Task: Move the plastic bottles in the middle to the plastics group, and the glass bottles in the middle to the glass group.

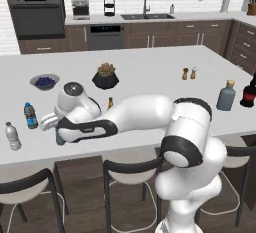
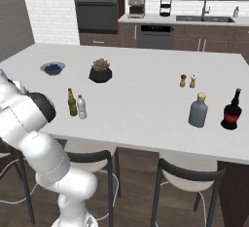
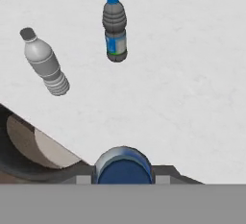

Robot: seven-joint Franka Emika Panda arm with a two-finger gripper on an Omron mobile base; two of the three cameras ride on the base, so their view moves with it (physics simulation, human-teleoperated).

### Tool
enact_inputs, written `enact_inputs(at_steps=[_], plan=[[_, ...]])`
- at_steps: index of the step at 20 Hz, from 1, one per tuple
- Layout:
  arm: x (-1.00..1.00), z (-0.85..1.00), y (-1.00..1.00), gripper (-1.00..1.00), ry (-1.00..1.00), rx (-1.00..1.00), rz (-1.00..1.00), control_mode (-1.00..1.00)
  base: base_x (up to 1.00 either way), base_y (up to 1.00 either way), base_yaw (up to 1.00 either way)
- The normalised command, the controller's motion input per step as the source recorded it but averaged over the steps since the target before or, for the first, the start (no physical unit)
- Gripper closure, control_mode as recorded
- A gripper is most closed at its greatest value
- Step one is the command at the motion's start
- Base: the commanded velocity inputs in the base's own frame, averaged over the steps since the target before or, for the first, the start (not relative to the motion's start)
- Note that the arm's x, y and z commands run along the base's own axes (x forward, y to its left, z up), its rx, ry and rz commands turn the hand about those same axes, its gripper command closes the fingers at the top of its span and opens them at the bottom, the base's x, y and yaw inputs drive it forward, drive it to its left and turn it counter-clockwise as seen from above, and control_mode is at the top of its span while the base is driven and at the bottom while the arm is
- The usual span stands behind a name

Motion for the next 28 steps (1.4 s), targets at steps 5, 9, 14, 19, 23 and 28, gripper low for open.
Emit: enact_inputs(at_steps=[5, 9, 14, 19, 23, 28], plan=[[0.59, 0.0, 0.41, 1.0, 0.0, 0.0, 0.0, -1.0, 0.0, 0.0, 0.0], [0.06, 0.0, 0.18, 1.0, 0.0, 0.0, 0.0, -1.0, 0.0, 0.0, 0.0], [0.0, 0.0, 0.03, 1.0, 0.0, 0.0, 0.0, -1.0, 0.0, 0.0, 0.0], [0.09, 0.0, 0.0, 1.0, 0.01, 0.0, 0.0, -1.0, 0.0, 0.0, 0.0], [0.25, -0.08, 0.0, 1.0, 0.0, 0.0, 0.0, -1.0, 0.0, 0.0, 0.0], [0.52, -0.02, 0.0, 1.0, 0.01, 0.0, 0.0, -1.0, 0.0, 0.0, 0.0]])
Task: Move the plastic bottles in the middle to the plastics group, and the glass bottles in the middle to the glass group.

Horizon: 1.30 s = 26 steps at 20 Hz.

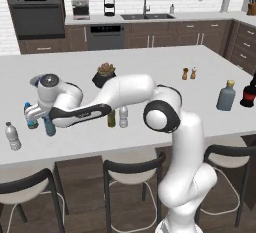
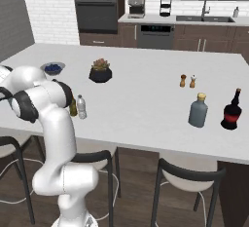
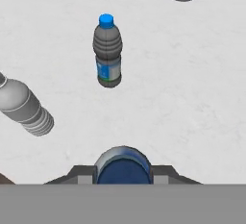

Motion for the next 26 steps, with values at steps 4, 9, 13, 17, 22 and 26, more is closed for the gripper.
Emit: enact_inputs(at_steps=[4, 9, 13, 17, 22, 26], plan=[[0.43, 0.0, 0.0, 1.0, 0.04, 0.0, 0.0, -1.0, 0.0, 0.0, 0.0], [0.16, -0.04, 0.0, 1.0, 0.04, 0.0, 0.0, -1.0, 0.0, 0.0, 0.0], [0.1, -0.27, 0.0, 1.0, 0.0, 0.0, 0.0, -1.0, 0.0, 0.0, 0.0], [0.05, -0.47, 0.0, 1.0, 0.0, 0.0, 0.0, -1.0, 0.0, 0.0, 0.0], [0.07, -0.45, 0.0, 1.0, 0.0, 0.0, 0.0, -1.0, 0.0, 0.0, 0.0], [0.15, -0.19, 0.0, 1.0, 0.0, 0.0, 0.0, -1.0, 0.0, 0.0, 0.0]])
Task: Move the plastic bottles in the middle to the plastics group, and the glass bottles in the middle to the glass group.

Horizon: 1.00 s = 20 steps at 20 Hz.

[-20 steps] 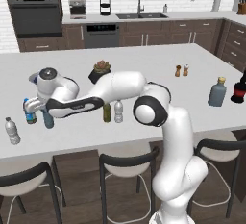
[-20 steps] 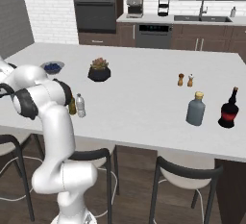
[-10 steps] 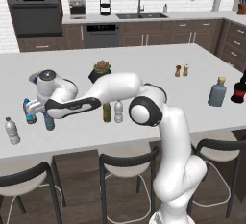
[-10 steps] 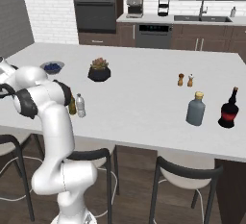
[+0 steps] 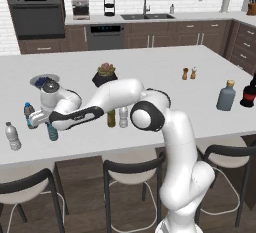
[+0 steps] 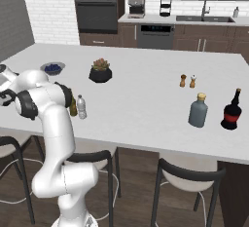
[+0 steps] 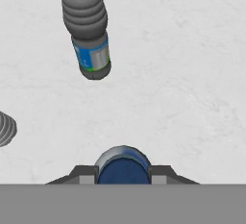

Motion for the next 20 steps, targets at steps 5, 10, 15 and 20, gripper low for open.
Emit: enact_inputs(at_steps=[5, 10, 15, 20], plan=[[0.25, -0.11, 0.0, 1.0, 0.0, 0.06, 0.0, -1.0, 0.0, 0.0, 0.0], [0.47, 0.0, 0.0, 1.0, 0.0, 0.07, 0.0, -1.0, 0.0, 0.0, 0.0], [0.36, -0.03, 0.01, 1.0, 0.0, 0.0, 0.0, -1.0, 0.0, 0.0, 0.0], [0.04, -0.11, 0.07, 1.0, 0.0, 0.0, 0.0, -1.0, 0.0, 0.0, 0.0]])
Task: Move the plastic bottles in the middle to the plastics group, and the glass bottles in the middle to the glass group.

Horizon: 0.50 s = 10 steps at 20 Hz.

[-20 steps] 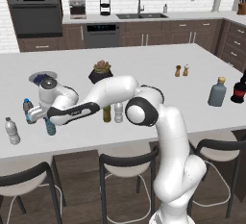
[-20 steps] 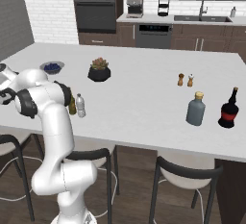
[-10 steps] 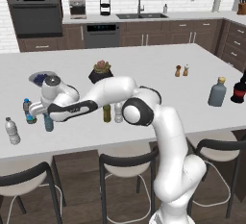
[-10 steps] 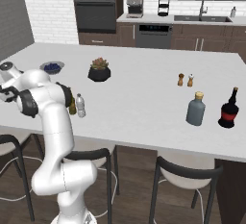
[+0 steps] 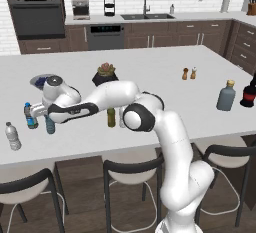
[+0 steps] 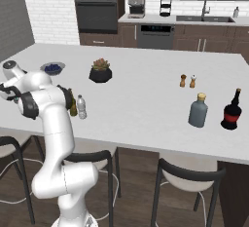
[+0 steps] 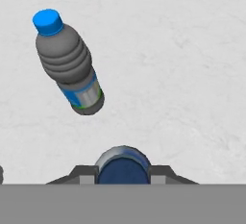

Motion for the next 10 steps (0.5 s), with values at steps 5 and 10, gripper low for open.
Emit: enact_inputs(at_steps=[5, 10], plan=[[0.03, -0.09, 0.12, 1.0, 0.0, 0.0, 0.0, -1.0, 0.0, 0.0, 0.0], [0.1, 0.0, 0.06, 1.0, 0.0, 0.0, 0.0, -1.0, 0.0, 0.0, 0.0]])
